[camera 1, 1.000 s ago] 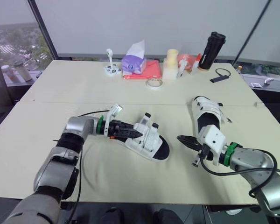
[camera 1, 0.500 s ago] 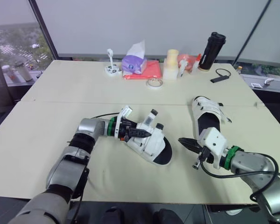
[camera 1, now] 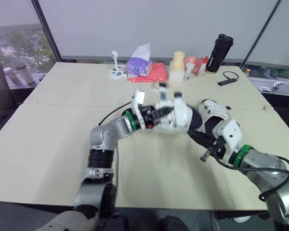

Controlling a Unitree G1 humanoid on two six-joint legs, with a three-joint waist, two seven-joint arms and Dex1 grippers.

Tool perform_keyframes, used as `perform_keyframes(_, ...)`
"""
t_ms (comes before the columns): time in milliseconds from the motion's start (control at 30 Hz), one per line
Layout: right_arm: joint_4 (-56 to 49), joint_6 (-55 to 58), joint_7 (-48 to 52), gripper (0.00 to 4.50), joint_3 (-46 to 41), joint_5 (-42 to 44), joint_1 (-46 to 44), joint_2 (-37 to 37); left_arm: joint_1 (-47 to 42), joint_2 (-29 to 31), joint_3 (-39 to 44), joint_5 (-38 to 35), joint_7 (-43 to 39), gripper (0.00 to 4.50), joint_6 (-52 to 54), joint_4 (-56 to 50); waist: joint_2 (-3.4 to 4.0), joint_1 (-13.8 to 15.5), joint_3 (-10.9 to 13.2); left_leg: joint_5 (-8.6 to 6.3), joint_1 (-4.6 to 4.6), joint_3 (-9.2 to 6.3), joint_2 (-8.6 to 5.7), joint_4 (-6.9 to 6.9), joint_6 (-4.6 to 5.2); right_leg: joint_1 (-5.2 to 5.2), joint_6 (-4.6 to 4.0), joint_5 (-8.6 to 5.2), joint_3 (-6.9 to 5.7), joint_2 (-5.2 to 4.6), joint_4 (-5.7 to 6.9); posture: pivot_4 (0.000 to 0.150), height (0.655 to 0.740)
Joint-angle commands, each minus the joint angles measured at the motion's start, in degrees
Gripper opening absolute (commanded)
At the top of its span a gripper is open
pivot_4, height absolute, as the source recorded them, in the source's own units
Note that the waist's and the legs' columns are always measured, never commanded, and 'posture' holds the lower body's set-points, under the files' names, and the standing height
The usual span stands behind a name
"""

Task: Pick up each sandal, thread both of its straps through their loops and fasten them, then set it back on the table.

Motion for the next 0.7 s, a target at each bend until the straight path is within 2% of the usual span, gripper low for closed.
perform_keyframes(33,0.5,-0.8,-1.9,0.0,-1.3,0.3,-1.2,0.8,-1.1,-6.6,3.7,-1.2,11.4,0.04,-12.2,-3.9,0.0,-0.3,0.0,0.0,0.04,0.02,-0.01,-0.03,0.0,0.0,0.0,0.0,0.03,0.01,0.01,0.15,0.74)
perform_keyframes(100,1.2,-0.9,-1.9,0.0,-0.7,0.1,-1.6,0.9,-2.0,-8.2,3.0,-1.1,14.5,0.04,-17.1,-1.7,0.02,-0.4,0.0,0.0,0.18,0.13,0.0,-0.11,0.0,0.01,0.0,0.01,0.18,0.06,0.03,0.15,0.74)
perform_keyframes(200,2.6,-1.7,-1.9,0.0,1.2,-0.7,-3.1,1.0,-8.0,-8.4,3.8,2.3,20.5,0.04,-31.6,12.9,0.01,0.1,0.0,0.0,0.19,0.13,-0.02,-0.06,0.0,0.01,0.0,0.01,0.16,0.09,0.06,0.15,0.74)
perform_keyframes(300,2.8,-2.5,-2.0,0.0,2.8,-2.1,-3.2,0.5,-12.5,-7.2,5.5,2.4,22.3,0.04,-40.4,24.1,0.01,0.7,0.0,0.0,0.08,0.13,-0.13,0.04,0.0,0.08,0.07,0.05,0.13,0.05,-0.05,0.15,0.74)
perform_keyframes(567,2.1,-3.0,-2.6,0.0,4.2,-3.0,-2.3,1.0,-21.8,-6.3,12.7,-2.1,25.0,0.04,-51.6,45.7,0.01,1.5,0.0,-0.06,-0.44,0.21,-0.17,0.08,0.1,-0.21,0.22,0.13,0.01,0.03,-0.38,0.15,0.74)
perform_keyframes(700,1.7,-3.0,-3.4,0.0,4.7,-3.4,-2.0,1.5,-23.2,-5.2,16.0,-2.7,30.1,0.04,-55.9,52.7,0.01,1.3,0.0,-0.05,-0.42,0.19,-0.17,0.1,0.1,-0.19,0.22,0.13,0.0,0.04,-0.35,0.15,0.74)
